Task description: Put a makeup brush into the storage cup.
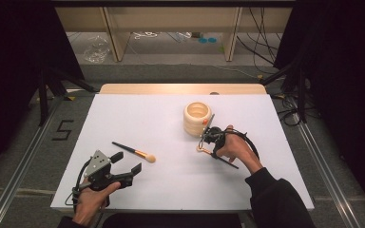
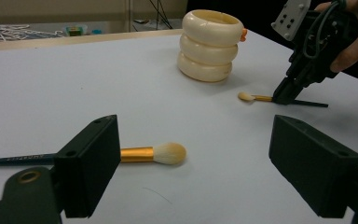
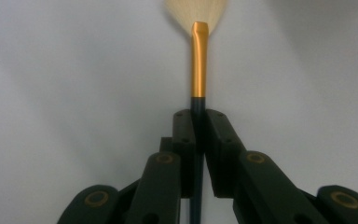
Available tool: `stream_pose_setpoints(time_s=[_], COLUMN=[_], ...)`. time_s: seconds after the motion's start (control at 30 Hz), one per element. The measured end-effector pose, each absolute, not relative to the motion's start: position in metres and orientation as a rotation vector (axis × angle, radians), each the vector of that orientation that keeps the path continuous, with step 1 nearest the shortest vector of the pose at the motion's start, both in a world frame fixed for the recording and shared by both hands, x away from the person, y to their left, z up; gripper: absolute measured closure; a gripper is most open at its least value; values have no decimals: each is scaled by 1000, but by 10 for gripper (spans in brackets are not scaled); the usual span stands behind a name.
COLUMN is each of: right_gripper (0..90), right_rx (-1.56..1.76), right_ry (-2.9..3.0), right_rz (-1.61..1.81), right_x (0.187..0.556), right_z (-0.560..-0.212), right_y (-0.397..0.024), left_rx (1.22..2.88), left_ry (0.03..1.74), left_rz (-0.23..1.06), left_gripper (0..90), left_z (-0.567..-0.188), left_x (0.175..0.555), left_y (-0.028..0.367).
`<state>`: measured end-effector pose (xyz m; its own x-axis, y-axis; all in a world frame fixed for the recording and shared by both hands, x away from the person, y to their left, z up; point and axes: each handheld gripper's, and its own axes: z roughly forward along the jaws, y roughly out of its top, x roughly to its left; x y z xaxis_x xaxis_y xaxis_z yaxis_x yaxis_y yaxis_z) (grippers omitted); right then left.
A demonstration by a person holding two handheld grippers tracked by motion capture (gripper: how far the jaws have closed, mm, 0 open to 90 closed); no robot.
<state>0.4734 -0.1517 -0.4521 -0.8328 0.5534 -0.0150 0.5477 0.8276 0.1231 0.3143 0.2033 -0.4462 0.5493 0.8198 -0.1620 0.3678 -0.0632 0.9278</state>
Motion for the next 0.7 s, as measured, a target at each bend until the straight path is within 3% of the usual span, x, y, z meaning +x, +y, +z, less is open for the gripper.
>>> stream_pose_setpoints(time_s=[0.7], right_gripper=[832], right_rx=[819], right_ry=[2900], right_rz=[492], right_x=[466], right_z=[-417], right_y=[-157], left_rx=[1651], left_ry=[1018], left_rz=[501], left_gripper=[166], left_z=[-445], left_x=[314], left_y=[205])
